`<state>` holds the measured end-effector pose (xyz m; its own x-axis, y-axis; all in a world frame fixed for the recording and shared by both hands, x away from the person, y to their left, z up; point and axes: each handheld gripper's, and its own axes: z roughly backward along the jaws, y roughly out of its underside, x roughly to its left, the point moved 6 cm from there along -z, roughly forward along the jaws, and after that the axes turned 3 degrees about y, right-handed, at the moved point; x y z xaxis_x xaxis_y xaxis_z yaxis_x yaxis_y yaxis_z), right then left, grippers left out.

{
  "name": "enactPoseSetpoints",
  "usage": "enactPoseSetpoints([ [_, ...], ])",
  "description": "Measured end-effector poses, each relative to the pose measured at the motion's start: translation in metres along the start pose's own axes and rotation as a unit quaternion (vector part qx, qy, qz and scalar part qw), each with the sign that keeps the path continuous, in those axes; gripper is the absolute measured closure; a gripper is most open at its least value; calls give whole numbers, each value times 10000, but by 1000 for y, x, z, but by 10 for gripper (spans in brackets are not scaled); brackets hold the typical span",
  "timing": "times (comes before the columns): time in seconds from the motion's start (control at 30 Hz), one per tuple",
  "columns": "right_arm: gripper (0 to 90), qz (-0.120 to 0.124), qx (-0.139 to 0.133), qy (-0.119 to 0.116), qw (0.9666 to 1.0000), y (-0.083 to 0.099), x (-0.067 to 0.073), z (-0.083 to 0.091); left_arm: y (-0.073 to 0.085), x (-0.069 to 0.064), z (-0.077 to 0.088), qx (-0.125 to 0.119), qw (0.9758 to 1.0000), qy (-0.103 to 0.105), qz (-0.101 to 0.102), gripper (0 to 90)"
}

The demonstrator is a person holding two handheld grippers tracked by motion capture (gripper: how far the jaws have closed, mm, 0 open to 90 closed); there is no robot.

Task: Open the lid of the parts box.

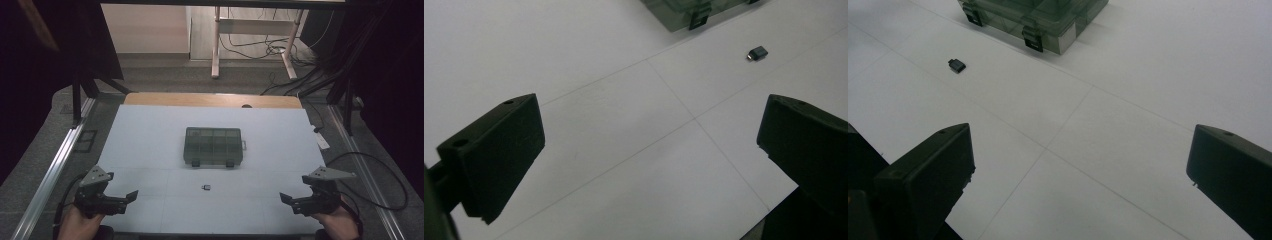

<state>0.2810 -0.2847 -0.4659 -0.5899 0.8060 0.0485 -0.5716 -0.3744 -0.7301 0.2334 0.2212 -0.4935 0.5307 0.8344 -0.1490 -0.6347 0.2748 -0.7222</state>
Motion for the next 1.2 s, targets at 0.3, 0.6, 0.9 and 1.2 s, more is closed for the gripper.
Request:
enactPoseSetpoints([
  [0.3,0,84,-14,-104,9999,-10,0,-8,-7,1,-9,33,9997,3,-235,0],
  [0.6,0,299,-162,-149,9993,-22,4,-15,-16,1,-20,97,9991,387,-113,0],
  [0.9,0,299,-70,-182,9994,-27,6,-24,-27,3,-31,98,9988,404,-260,0],
  [1.2,0,296,-58,-236,9993,-35,8,-34,-41,0,-46,121,9979,484,-409,0],
])
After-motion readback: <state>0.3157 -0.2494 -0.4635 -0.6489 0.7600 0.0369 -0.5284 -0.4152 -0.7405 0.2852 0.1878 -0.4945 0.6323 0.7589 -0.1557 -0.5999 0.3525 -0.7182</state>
